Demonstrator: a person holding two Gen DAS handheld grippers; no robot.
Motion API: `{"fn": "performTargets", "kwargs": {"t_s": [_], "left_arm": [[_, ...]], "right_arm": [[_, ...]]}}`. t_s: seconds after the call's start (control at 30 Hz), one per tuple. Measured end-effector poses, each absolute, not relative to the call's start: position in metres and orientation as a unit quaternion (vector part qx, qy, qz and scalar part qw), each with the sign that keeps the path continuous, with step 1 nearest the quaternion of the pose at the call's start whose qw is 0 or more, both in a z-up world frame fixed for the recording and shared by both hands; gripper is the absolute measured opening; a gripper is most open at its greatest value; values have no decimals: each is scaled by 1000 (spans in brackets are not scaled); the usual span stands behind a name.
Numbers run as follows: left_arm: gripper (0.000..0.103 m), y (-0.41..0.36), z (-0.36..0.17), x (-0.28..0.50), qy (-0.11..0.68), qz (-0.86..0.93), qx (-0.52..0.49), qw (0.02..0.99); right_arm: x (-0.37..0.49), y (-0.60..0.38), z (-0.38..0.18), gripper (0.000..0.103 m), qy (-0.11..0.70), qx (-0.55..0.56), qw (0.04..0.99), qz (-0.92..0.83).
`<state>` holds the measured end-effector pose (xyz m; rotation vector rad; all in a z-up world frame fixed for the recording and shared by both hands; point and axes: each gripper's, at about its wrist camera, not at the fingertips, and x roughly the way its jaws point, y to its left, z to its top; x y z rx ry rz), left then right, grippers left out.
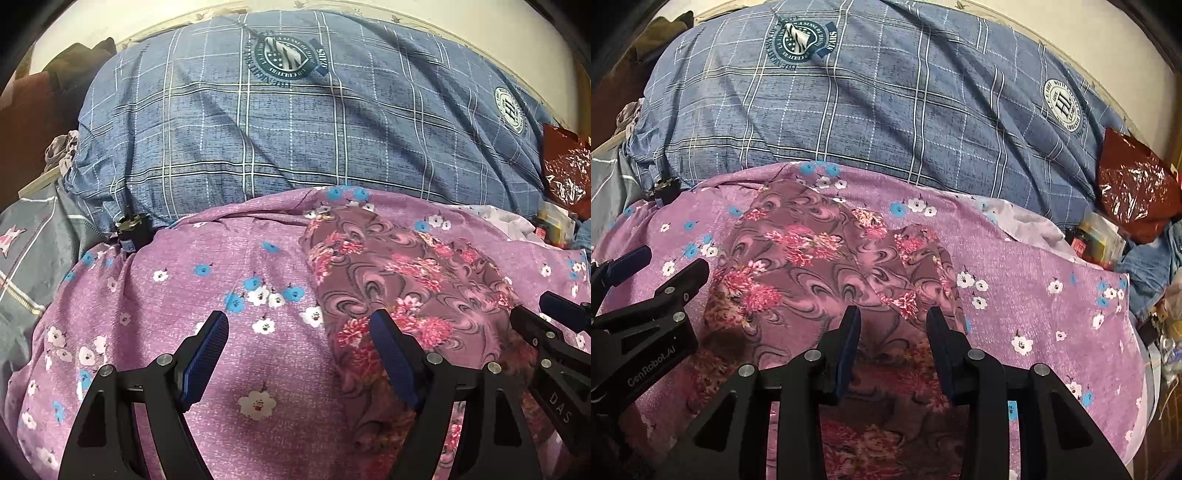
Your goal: Fold small clothes
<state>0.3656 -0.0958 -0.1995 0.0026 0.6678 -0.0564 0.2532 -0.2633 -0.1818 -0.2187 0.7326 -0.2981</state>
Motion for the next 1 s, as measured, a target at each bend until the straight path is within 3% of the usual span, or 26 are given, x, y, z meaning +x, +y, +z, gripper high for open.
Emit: {"fn": "performTargets", "kwargs": {"t_s": [1.0], "left_arm": [[79, -85, -198, 377, 335, -34, -15, 942]], "right_arm": [[258, -254, -180, 38, 345, -122, 920, -144]]}}
